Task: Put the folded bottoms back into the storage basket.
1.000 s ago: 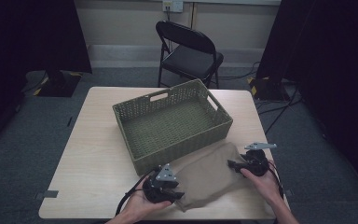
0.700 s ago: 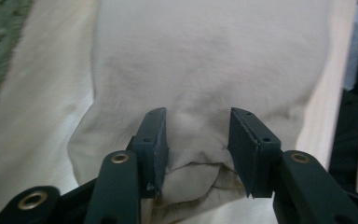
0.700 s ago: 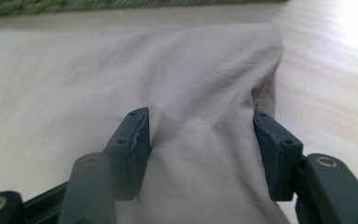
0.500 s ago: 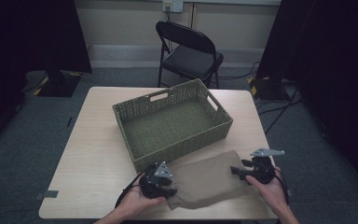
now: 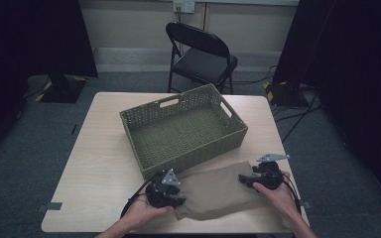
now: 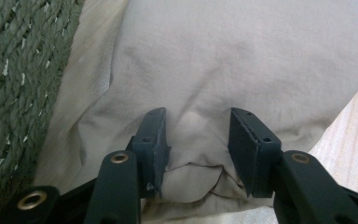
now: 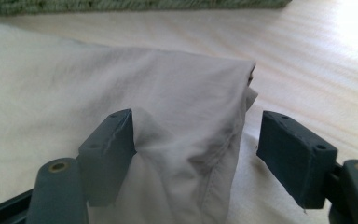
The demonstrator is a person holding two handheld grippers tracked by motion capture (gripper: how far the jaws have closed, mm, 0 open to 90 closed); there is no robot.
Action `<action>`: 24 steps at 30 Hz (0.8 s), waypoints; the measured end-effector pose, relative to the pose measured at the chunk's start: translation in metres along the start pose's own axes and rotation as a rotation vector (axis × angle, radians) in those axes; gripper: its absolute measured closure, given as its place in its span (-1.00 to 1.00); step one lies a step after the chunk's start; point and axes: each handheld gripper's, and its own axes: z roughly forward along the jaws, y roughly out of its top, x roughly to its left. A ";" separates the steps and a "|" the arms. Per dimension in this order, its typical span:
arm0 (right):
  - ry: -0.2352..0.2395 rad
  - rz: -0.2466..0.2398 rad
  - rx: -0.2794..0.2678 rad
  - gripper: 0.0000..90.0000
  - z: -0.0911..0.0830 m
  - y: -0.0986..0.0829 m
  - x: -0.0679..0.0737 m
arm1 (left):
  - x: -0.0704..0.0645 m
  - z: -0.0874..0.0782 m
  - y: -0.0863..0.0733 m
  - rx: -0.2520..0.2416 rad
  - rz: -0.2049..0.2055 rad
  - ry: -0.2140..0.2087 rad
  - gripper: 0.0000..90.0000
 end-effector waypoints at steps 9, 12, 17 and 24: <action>0.030 -0.007 0.019 -0.40 0.006 -0.003 0.002 | -0.001 0.001 0.000 -0.001 0.003 0.001 0.24; 0.047 -0.035 0.023 -0.38 0.008 -0.003 0.009 | -0.001 0.000 0.000 0.009 0.012 0.008 0.23; 0.105 -0.050 0.029 0.13 0.007 -0.002 0.015 | -0.001 -0.001 -0.001 0.013 0.005 0.000 0.23; 0.115 -0.050 0.012 0.62 0.005 0.000 0.017 | -0.006 -0.003 -0.003 0.020 -0.008 -0.030 0.21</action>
